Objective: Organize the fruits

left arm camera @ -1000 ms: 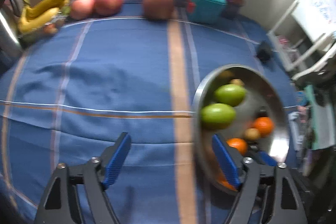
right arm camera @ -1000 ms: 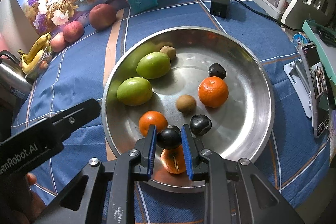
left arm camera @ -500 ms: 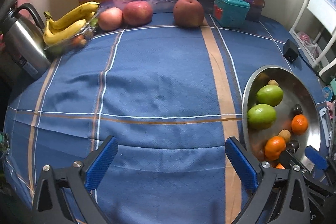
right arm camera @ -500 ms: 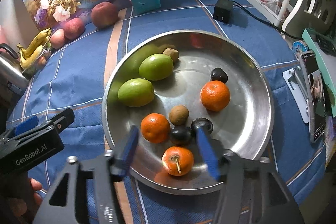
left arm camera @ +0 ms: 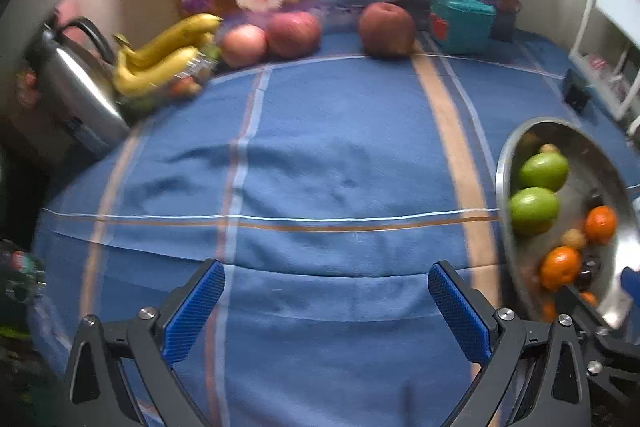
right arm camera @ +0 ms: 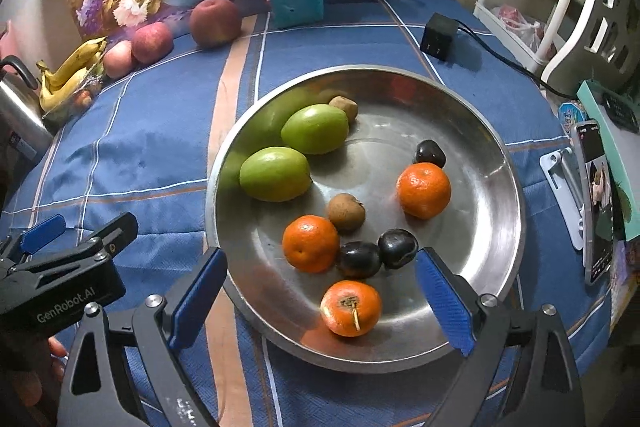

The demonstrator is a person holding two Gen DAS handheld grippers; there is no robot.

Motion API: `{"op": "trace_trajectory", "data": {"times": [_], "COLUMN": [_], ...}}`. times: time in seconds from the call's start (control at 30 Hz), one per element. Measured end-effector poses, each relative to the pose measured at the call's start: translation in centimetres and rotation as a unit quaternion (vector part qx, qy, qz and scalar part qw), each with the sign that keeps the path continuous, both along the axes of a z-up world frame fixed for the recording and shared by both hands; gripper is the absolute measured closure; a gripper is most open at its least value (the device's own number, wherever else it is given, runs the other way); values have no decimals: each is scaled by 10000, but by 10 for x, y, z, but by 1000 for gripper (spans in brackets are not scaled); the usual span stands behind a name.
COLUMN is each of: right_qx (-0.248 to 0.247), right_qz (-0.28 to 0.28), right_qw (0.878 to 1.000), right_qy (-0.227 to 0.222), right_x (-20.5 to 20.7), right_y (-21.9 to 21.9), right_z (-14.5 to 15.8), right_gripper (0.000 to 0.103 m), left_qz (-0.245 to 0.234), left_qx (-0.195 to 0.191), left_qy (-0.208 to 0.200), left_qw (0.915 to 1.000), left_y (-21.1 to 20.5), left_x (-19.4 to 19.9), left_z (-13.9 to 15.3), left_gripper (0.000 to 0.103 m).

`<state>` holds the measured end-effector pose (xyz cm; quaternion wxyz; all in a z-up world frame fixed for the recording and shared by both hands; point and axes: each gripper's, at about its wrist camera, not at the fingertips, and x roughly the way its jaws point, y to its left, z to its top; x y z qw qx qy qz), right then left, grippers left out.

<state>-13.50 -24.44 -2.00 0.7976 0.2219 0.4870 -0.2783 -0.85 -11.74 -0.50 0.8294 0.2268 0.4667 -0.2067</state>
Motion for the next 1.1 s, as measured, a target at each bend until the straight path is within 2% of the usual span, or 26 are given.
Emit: {"op": "trace_trajectory", "data": {"times": [0.17, 0.37, 0.67, 0.83, 1.1], "right_qx": [-11, -27, -38, -169, -269], "right_qz": [54, 146, 179, -8, -34], "right_qw": [10000, 9999, 9998, 9997, 9990], "right_qy": [-40, 41, 10, -192, -368], "right_x": [-1, -6, -24, -36, -46], "right_y": [8, 20, 38, 41, 46], "right_z": [1, 0, 9, 24, 41], "right_gripper": [8, 8, 8, 8, 8], "left_qz": [357, 399, 457, 521, 605], "left_qx": [537, 630, 503, 267, 165], "left_qy": [-416, -247, -149, -310, -362], "left_qw": [9971, 9969, 9976, 9978, 9974], "left_y": [8, 30, 61, 76, 86], "left_x": [-6, -13, -31, -40, -40], "left_z": [5, 6, 22, 38, 48], "left_gripper": [0, 0, 0, 0, 0]}}
